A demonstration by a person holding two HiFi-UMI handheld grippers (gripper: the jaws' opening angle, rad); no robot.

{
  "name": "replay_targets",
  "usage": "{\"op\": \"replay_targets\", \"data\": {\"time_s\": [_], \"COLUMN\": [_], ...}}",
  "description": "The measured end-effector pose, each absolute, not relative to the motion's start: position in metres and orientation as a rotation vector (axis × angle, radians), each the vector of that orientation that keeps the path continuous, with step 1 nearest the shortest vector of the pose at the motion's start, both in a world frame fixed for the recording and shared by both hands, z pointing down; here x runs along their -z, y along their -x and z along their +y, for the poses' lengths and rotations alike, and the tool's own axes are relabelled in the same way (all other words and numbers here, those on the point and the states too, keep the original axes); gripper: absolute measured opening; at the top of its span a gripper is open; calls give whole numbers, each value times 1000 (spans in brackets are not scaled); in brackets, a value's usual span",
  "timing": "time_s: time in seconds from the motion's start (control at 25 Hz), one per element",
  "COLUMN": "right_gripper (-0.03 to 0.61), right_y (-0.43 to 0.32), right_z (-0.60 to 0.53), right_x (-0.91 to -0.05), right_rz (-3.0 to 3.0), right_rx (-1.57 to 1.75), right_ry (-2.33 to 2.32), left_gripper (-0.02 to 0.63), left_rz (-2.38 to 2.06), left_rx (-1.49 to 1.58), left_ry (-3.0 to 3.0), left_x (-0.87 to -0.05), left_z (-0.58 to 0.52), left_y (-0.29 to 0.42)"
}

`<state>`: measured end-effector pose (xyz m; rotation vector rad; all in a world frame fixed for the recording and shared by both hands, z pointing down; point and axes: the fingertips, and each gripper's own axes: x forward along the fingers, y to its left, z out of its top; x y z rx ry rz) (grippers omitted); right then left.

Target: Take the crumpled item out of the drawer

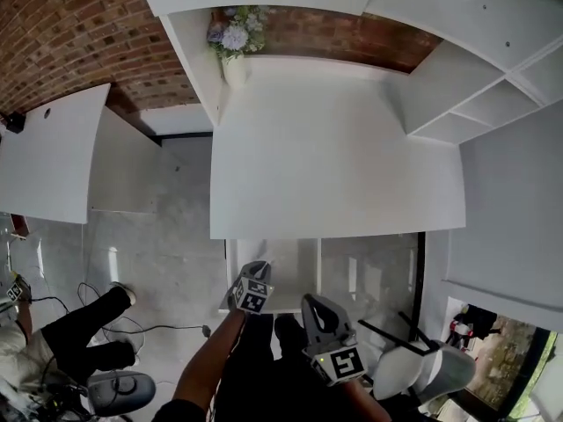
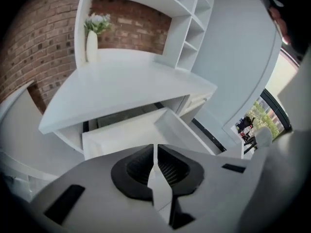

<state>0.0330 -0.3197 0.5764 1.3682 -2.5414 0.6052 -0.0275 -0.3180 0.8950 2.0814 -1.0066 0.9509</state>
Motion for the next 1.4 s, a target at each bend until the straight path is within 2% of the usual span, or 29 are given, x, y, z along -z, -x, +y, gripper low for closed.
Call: {"op": "replay_targets", "data": {"time_s": [0.04,0.12,0.16,0.4,0.6,1.4], "right_gripper": [12,12,12,12,12,12], "right_y": [-34,-35,-36,-44,-57,-95], "right_z": [-320,-321,-322,-329,-328,-323], "right_x": [-581,-589,-593,-611,-625,-656], "right_rz": [-2535,-2518,-2510,-2481,-2490,-2377], "right_rx": [-618,-646,-659,-709,-690,-759], "right_ry": [-1372,-1379,-1380,-1400,-1406,-1450], "left_gripper": [31,101,117,124,156,146], "left_rz": [-973,-932,-926,-914,-889,-855], "left_rx": [-967,-993,-1007,-1048,-1096,-1130], "left_ry": [-2071,-2046,-2031,-1961,-1859,-1750], "left_x": [-906,-924,-933,-974,-1011,-1072], "left_z": [-316,-313,-313,-318,-312,-305], "left_y": [25,24,24,30,36,25]}}
